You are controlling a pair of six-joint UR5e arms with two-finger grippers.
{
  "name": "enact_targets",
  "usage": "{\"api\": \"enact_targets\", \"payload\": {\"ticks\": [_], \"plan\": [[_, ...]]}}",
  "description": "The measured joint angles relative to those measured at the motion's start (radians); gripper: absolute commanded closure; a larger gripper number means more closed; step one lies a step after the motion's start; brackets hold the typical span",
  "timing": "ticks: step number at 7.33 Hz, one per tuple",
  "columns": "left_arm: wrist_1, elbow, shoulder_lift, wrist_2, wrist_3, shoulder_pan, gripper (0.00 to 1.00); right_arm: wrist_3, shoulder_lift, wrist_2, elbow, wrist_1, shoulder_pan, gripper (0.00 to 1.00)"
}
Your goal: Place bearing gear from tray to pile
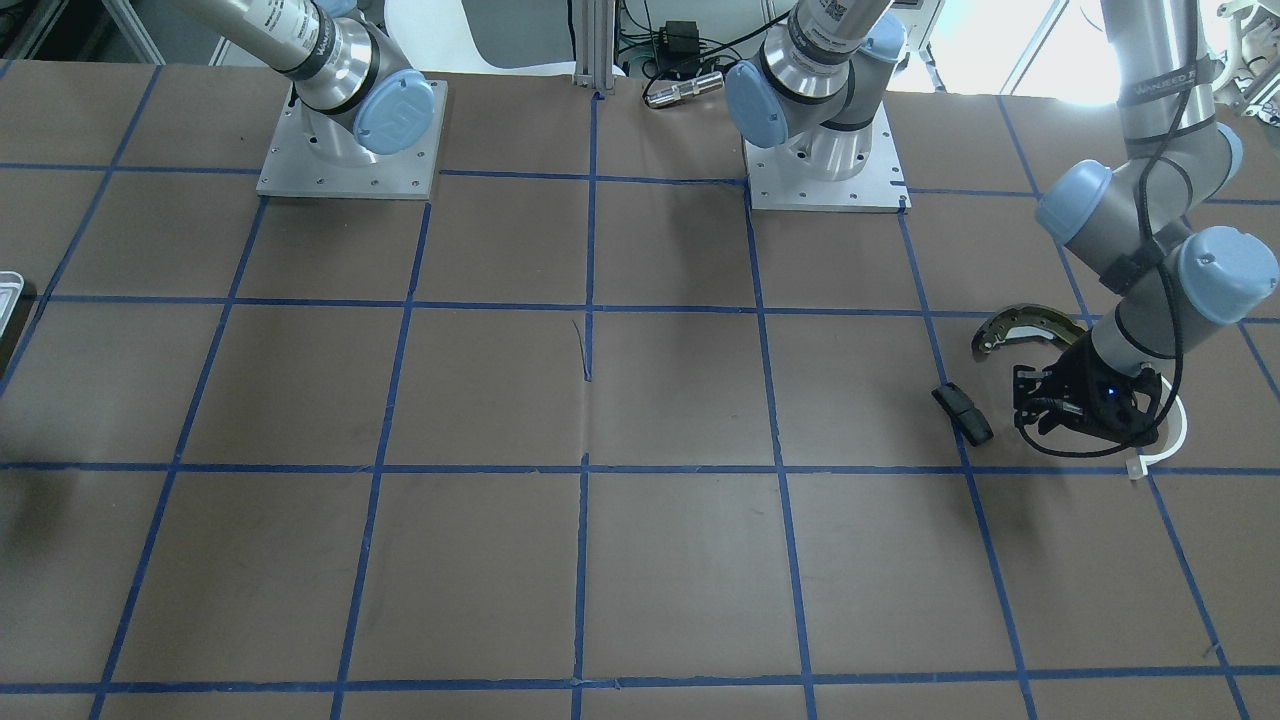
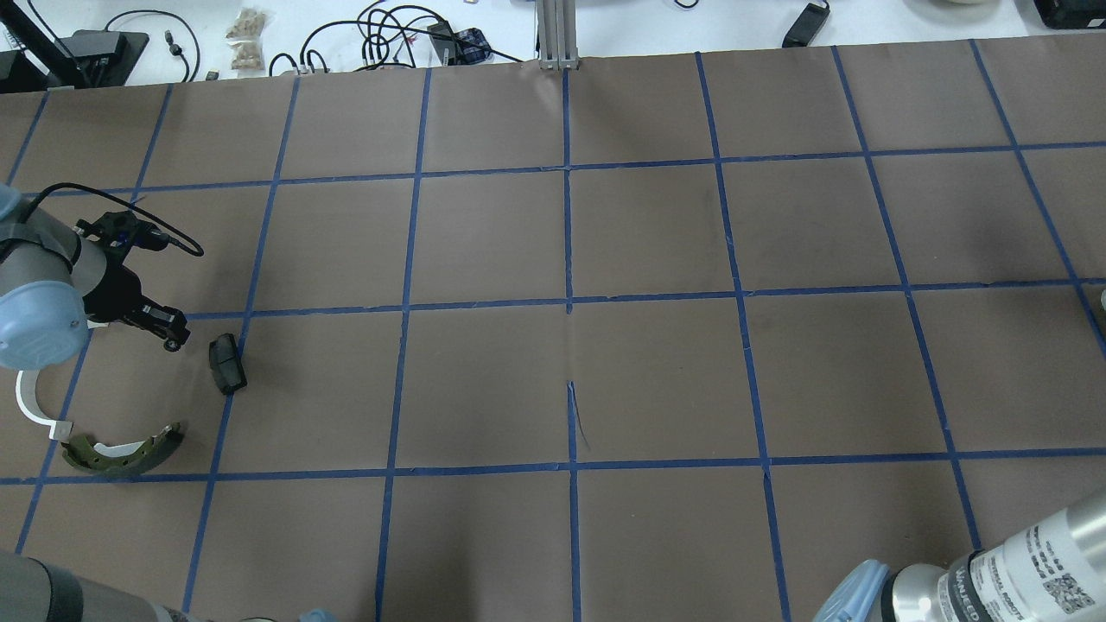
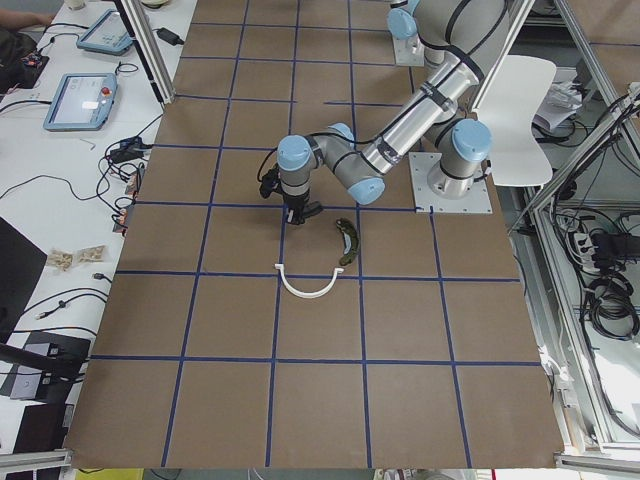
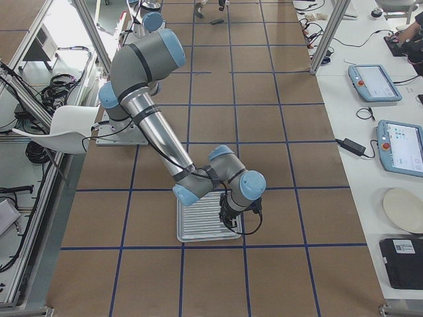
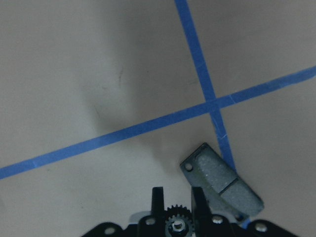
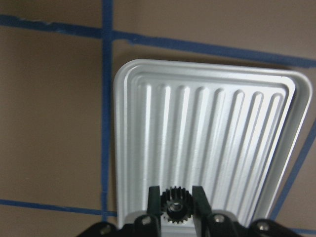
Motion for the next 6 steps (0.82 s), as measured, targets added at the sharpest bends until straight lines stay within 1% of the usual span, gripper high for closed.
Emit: {"api": "enact_targets", "payload": {"ticks": [1,2,3,4,6], "plan": [[0.014,-0.002,0.005,0.002,-0.011,0.003,0.19,0.137,-0.072,0.001,0.003,0.120,0.059,0.86],[0.019,-0.005,0.020,0.004,-0.049,0.002,0.16,0.293,-0.141,0.007,0.004,0.235,0.137,0.86],[0.012,-0.008,0.041,0.006,-0.099,-0.002,0.15,0.448,-0.195,0.024,0.004,0.324,0.226,0.85],[0.000,-0.006,0.060,0.006,-0.129,-0.002,0.15,0.600,-0.235,0.063,0.005,0.383,0.319,0.85],[-0.011,-0.001,0.081,0.005,-0.144,0.005,0.13,0.901,-0.272,0.139,0.005,0.427,0.512,0.86]]}}
